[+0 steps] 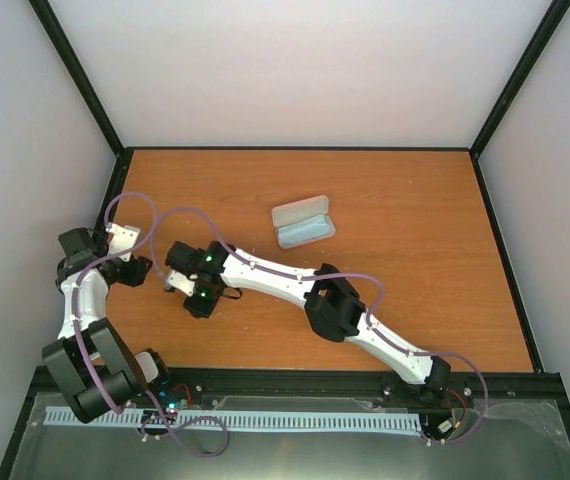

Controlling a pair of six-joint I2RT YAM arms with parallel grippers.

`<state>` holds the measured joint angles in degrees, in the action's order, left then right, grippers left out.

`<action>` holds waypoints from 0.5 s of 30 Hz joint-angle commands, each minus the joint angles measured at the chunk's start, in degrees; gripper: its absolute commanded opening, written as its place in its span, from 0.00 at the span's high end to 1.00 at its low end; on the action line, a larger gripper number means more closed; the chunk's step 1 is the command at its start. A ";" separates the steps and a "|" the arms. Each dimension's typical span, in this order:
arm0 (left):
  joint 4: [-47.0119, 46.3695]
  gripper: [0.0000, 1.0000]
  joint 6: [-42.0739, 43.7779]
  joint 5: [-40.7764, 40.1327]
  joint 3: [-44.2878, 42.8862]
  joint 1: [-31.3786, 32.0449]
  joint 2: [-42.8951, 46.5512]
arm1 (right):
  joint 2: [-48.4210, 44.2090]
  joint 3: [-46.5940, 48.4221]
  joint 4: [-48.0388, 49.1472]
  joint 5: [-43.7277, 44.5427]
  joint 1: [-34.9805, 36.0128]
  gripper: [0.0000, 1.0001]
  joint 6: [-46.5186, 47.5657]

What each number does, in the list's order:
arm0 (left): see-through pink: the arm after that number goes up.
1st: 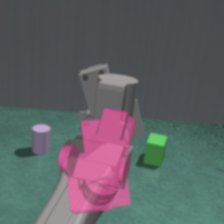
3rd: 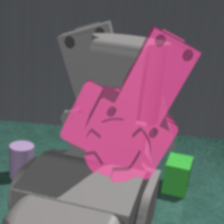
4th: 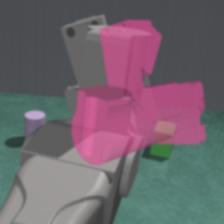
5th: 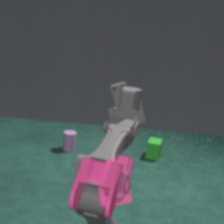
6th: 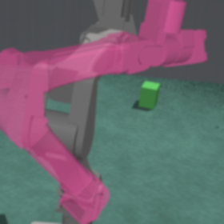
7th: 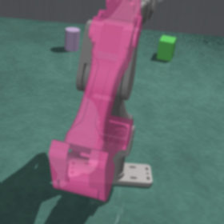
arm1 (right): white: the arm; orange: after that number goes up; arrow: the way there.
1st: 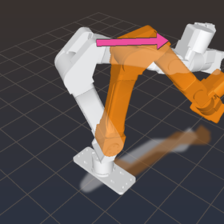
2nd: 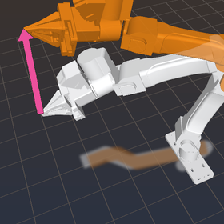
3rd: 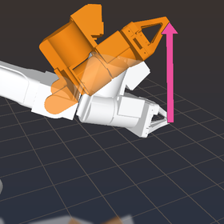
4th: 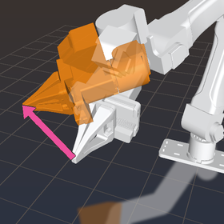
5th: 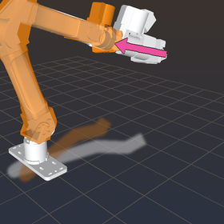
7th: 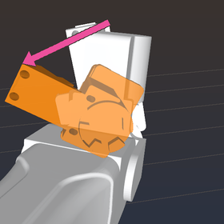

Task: Organize the sunglasses
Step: Pick up the sunglasses from the center of the board.

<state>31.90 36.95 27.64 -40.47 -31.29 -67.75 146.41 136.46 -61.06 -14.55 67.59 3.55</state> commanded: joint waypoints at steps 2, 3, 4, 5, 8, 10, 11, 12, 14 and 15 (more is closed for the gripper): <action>0.47 0.43 -0.06 2.03 -1.57 -0.53 1.10 | 0.54 -0.80 0.20 2.24 0.34 0.71 0.49; 0.46 0.43 0.10 2.12 -1.70 -0.53 1.12 | 0.54 -0.92 0.23 2.43 0.28 0.72 0.49; 0.56 0.44 0.40 2.26 -1.72 -0.53 1.12 | 0.54 -1.00 0.20 2.68 0.21 0.74 0.41; 0.70 0.44 0.78 2.58 -1.85 -0.53 1.26 | 0.48 -1.02 0.17 3.18 0.18 0.75 0.40; 1.52 0.44 3.05 4.30 -1.87 -0.53 1.46 | -0.50 -2.11 0.06 4.64 -0.18 0.80 0.55; 1.80 0.44 4.57 5.66 -1.64 -0.53 1.48 | -1.72 -4.42 0.06 5.39 -0.54 0.83 0.87; 2.05 0.44 5.14 6.20 -1.71 -0.53 1.41 | -2.53 -5.95 0.08 5.81 -0.80 0.84 1.16; 2.23 0.44 5.63 6.54 -1.71 -0.53 1.27 | -3.44 -7.54 0.31 6.28 -1.04 0.86 1.42; 2.35 0.45 6.25 6.98 -1.79 -0.53 1.01 | -5.27 -10.64 0.53 7.21 -1.51 0.90 1.97; 2.32 0.45 6.40 7.11 -1.82 -0.53 0.89 | -6.21 -13.27 0.71 7.72 -1.76 0.91 2.29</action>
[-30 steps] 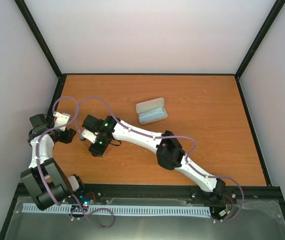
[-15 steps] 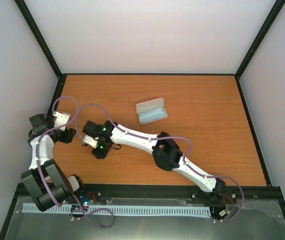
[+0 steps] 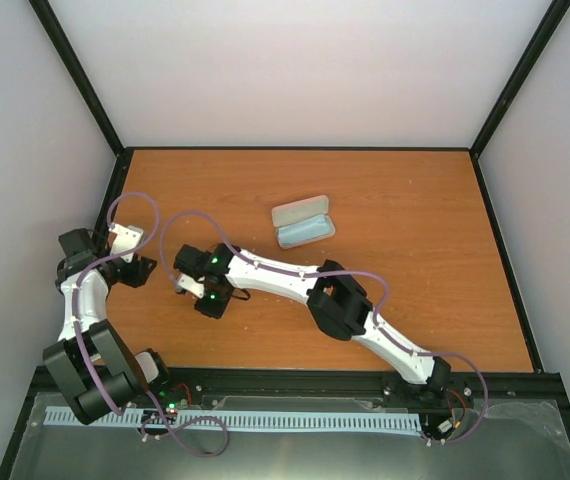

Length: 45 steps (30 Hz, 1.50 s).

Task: Organize the sunglasses
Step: Pick up the sunglasses from the center of the board, then place the sunglasses at the center of the board.

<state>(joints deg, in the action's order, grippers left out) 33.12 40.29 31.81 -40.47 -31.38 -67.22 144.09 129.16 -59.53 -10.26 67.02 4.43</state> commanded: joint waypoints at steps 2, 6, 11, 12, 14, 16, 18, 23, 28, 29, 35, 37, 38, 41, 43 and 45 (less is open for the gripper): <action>1.31 0.45 3.69 3.30 -2.00 -0.44 0.10 | -5.88 -9.27 -0.59 4.62 -1.66 0.95 2.14; 1.90 0.46 4.44 4.40 -2.22 -0.44 0.01 | -9.69 -14.15 -0.06 6.54 -2.58 0.97 3.23; 2.67 0.46 5.93 5.61 -2.14 -0.37 -0.19 | -15.94 -19.75 0.65 7.52 -3.30 0.97 4.43; 2.95 0.46 6.42 5.97 -2.16 -0.36 -0.27 | -17.02 -21.07 0.64 7.86 -3.38 0.97 4.71; 3.64 0.47 7.59 7.29 -2.29 -0.35 -0.52 | -19.13 -24.32 0.56 8.65 -3.37 0.97 5.26; 5.06 0.47 9.98 8.98 -2.55 -0.18 -0.83 | -21.40 -26.89 0.30 9.55 -3.39 0.96 5.75; 7.27 0.47 14.23 11.46 -2.57 0.18 -1.01 | -23.72 -29.52 0.26 10.79 -3.43 0.95 6.37; 17.33 0.45 28.56 17.39 -3.04 4.78 -3.91 | -27.38 -33.09 -0.45 12.42 -3.55 0.95 5.92; 23.95 0.43 33.21 24.95 -6.24 9.84 -8.79 | -29.26 -34.07 0.39 10.44 -4.76 0.96 4.99; 21.95 0.43 30.70 24.80 -6.10 11.06 -9.26 | -29.38 -34.09 0.65 9.92 -5.01 0.95 4.98; 14.86 0.43 26.47 20.82 -4.75 14.14 -11.28 | -26.80 -35.28 0.74 10.71 -5.24 0.92 6.19; 14.39 0.43 27.39 18.68 -4.30 14.15 -11.45 | -26.15 -35.73 0.22 10.58 -5.24 0.91 5.96; 14.42 0.43 28.13 17.70 -4.14 14.15 -11.52 | -26.07 -36.03 0.10 10.56 -5.24 0.90 5.95; 14.17 0.43 29.73 15.76 -3.41 14.15 -11.46 | -25.92 -36.81 -0.16 10.43 -5.24 0.86 5.93; 13.76 0.43 30.05 15.36 -3.11 14.16 -11.67 | -25.74 -36.99 -0.41 10.08 -5.24 0.85 5.84; 13.36 0.43 30.00 15.38 -3.07 14.17 -11.90 | -25.33 -37.31 -0.58 9.83 -5.24 0.84 5.69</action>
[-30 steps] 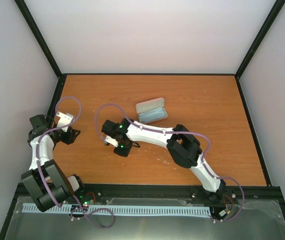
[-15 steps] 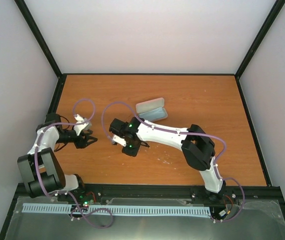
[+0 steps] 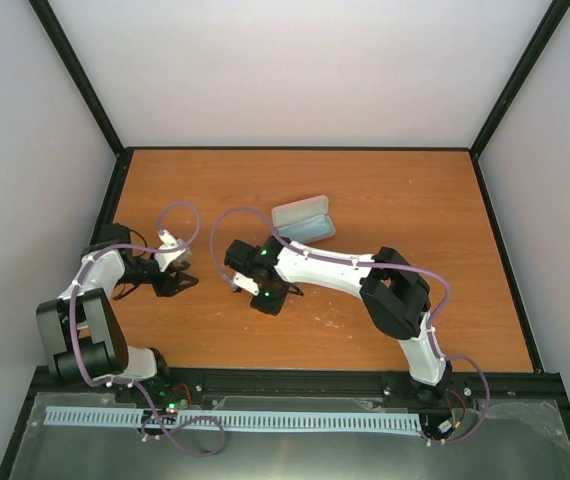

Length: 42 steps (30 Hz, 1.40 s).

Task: Organize the sunglasses
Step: Place the sunglasses at the center of the board, then pick up the sunglasses from the center of the board.

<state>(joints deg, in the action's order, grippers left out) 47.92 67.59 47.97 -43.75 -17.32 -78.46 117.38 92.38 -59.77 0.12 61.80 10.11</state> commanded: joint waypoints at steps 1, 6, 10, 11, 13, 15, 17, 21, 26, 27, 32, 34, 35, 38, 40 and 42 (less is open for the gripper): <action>-1.63 0.43 2.72 -0.69 0.09 0.11 -0.65 | 1.55 -0.65 -0.35 -0.72 -0.01 0.83 0.00; -1.82 0.43 2.81 -0.74 0.07 0.13 -0.90 | 2.33 -0.46 -0.68 -0.35 -0.04 0.82 -0.49; -2.31 0.43 2.65 -0.94 0.26 0.10 -0.93 | 2.56 4.22 -2.52 -0.16 -0.66 0.68 -2.28; -2.65 0.43 2.49 -0.94 0.35 0.10 -0.96 | 2.81 5.71 -2.74 -0.40 -0.71 0.62 -2.59; -3.29 0.43 1.89 -0.86 0.33 0.10 -0.98 | 3.71 9.29 -2.87 -0.89 -0.70 0.60 -3.08; -3.61 0.44 1.36 -0.81 0.29 0.10 -0.93 | 5.31 12.33 -3.14 -0.99 -0.72 0.57 -3.53; -3.71 0.44 1.16 -0.85 0.33 0.10 -0.71 | 7.00 14.90 -3.46 -1.99 -0.72 0.53 -3.85; -3.84 0.44 1.10 -1.38 0.92 0.10 -0.07 | 9.92 17.03 -3.96 -4.29 -0.63 0.53 -4.13; -3.98 0.44 0.64 -1.30 1.58 0.12 0.73 | 11.86 16.65 -4.04 -5.74 -0.52 0.56 -4.30; -3.98 0.44 0.54 -1.30 1.61 0.10 0.90 | 12.15 16.44 -4.05 -5.96 -0.46 0.56 -4.31; -4.15 0.44 0.15 -1.43 1.67 0.12 1.44 | 13.29 15.36 -3.93 -5.59 -0.37 0.62 -4.13; -4.24 0.44 -0.19 -1.30 1.64 0.10 1.49 | 13.71 15.17 -3.76 -5.41 -0.36 0.64 -4.05; -4.24 0.44 -0.37 -1.18 1.50 0.10 1.47 | 13.94 15.25 -3.63 -5.35 -0.36 0.66 -4.05; -4.24 0.44 -0.68 -1.06 1.52 0.10 1.50 | 14.38 15.54 -3.34 -5.70 -0.32 0.69 -4.04; -4.31 0.44 -0.71 -1.10 1.62 0.10 1.47 | 14.77 15.57 -3.34 -6.05 -0.36 0.71 -4.04; -4.38 0.44 -0.77 -1.04 1.56 0.10 1.46 | 14.97 15.51 -3.36 -6.11 -0.34 0.75 -4.13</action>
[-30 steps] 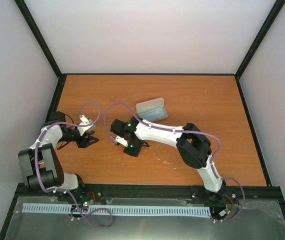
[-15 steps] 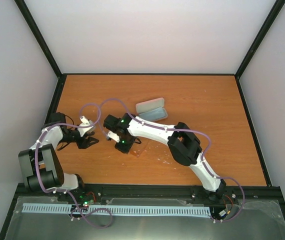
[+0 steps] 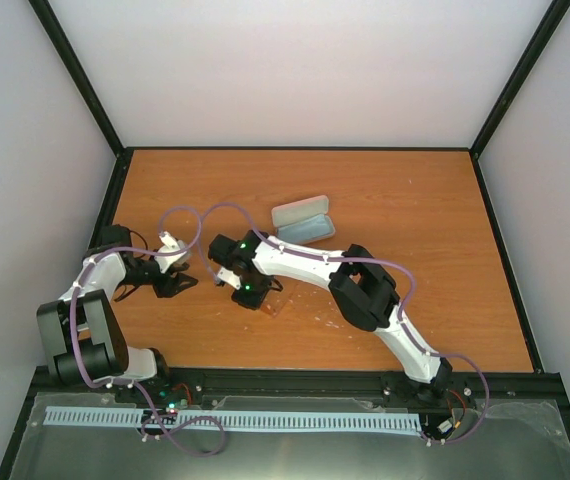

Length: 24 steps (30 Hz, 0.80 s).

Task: Organize the sunglasses
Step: Pick up the sunglasses from the center of the board.

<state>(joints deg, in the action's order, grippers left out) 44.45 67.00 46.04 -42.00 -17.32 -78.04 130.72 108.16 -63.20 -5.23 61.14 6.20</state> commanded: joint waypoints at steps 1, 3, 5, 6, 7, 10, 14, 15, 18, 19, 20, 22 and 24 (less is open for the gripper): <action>-1.00 0.45 -0.27 1.01 -0.12 0.11 1.11 | 1.79 -0.37 0.05 -0.58 0.29 0.76 -0.18; -1.22 0.45 -0.56 1.51 -0.28 0.10 1.14 | 2.03 -0.17 0.09 -0.21 0.29 0.83 -0.22; -0.86 0.45 -0.82 2.39 -0.65 0.10 1.22 | 1.96 0.33 0.09 -0.11 0.21 0.91 -0.43; -0.40 0.45 -0.74 3.00 -1.02 0.10 1.27 | 1.71 0.62 0.09 -0.30 0.09 0.93 -0.62; 0.20 0.45 -0.66 4.12 -1.45 0.11 1.31 | 1.16 0.90 0.03 -0.62 -0.07 0.96 -0.80; 2.02 0.45 -1.51 7.85 -3.39 0.10 1.86 | -1.39 2.86 -0.52 -1.87 -1.42 0.97 -2.06; 1.33 0.47 -7.10 12.99 -6.25 0.10 3.14 | -7.11 5.27 0.29 -8.67 -6.04 0.97 -5.50; 0.46 0.47 -8.76 13.90 -6.69 0.16 3.84 | -8.83 5.30 0.99 -11.41 -7.63 0.97 -6.31; -3.21 0.48 -13.71 15.84 -7.88 0.12 6.53 | -13.00 4.83 2.39 -18.38 -12.16 0.97 -9.12; -4.82 0.48 -15.35 16.55 -8.29 0.10 7.75 | -14.20 4.52 3.03 -21.17 -13.70 0.97 -10.09; -6.62 0.48 -17.19 17.24 -8.69 0.11 8.93 | -15.87 3.85 4.08 -24.74 -15.28 0.97 -11.21; -12.41 0.47 -21.83 18.45 -8.89 0.10 11.53 | -18.86 0.95 8.44 -32.87 -18.66 0.97 -14.79; -17.57 0.45 -25.97 19.26 -8.53 0.17 13.64 | -21.83 -3.91 15.35 -41.32 -21.92 0.97 -19.96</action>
<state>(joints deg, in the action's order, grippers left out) 38.17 51.46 59.96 -48.38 -17.32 -68.53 114.48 109.97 -57.80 -28.10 43.57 -4.25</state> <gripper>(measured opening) 0.536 0.038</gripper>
